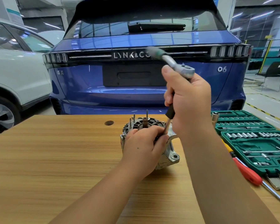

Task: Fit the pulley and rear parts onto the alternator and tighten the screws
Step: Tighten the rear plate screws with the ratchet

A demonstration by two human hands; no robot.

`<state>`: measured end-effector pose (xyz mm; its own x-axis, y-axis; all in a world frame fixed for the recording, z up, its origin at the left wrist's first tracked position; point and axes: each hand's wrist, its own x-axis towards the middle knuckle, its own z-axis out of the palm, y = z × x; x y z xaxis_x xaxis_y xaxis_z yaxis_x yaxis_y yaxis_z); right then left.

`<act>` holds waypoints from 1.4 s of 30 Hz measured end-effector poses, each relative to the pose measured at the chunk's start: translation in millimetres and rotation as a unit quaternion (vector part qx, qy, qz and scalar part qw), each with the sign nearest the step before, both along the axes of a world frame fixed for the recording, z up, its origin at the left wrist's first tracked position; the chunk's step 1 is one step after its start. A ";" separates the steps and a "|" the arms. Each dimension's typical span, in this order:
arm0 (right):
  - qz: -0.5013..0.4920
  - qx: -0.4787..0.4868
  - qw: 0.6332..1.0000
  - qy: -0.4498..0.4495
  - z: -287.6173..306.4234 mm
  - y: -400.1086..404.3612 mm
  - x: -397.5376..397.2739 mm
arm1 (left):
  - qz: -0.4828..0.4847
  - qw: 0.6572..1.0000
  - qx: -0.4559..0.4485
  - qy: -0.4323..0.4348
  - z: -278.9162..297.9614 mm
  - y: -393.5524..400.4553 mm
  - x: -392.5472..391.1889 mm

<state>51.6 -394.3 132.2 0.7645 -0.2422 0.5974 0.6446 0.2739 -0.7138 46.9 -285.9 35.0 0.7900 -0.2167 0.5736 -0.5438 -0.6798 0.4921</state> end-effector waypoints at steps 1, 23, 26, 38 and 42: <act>0.035 0.005 0.999 0.012 0.5 -4.7 1.7 | 0.002 1.000 0.001 -0.001 0.5 0.0 0.1; 0.282 -0.016 0.957 -0.062 -3.8 -1.8 1.5 | 0.007 1.000 -0.017 -0.007 1.6 -0.9 -1.5; 0.283 -0.036 0.958 -0.036 -2.0 -2.8 0.1 | 0.005 1.000 -0.020 -0.013 0.2 0.2 -1.7; 0.030 -0.078 0.995 -0.050 -6.1 14.7 -8.2 | -0.002 1.000 0.012 0.002 0.5 0.3 -1.1; 0.016 0.021 1.000 0.007 -0.4 0.1 -0.9 | 0.000 1.000 0.019 0.011 2.2 0.4 -1.4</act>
<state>50.7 -394.1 131.8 0.7804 -0.2420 0.5765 0.6251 0.3231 -0.7105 45.5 -285.5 37.2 0.8025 -0.2376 0.5473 -0.5327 -0.6984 0.4780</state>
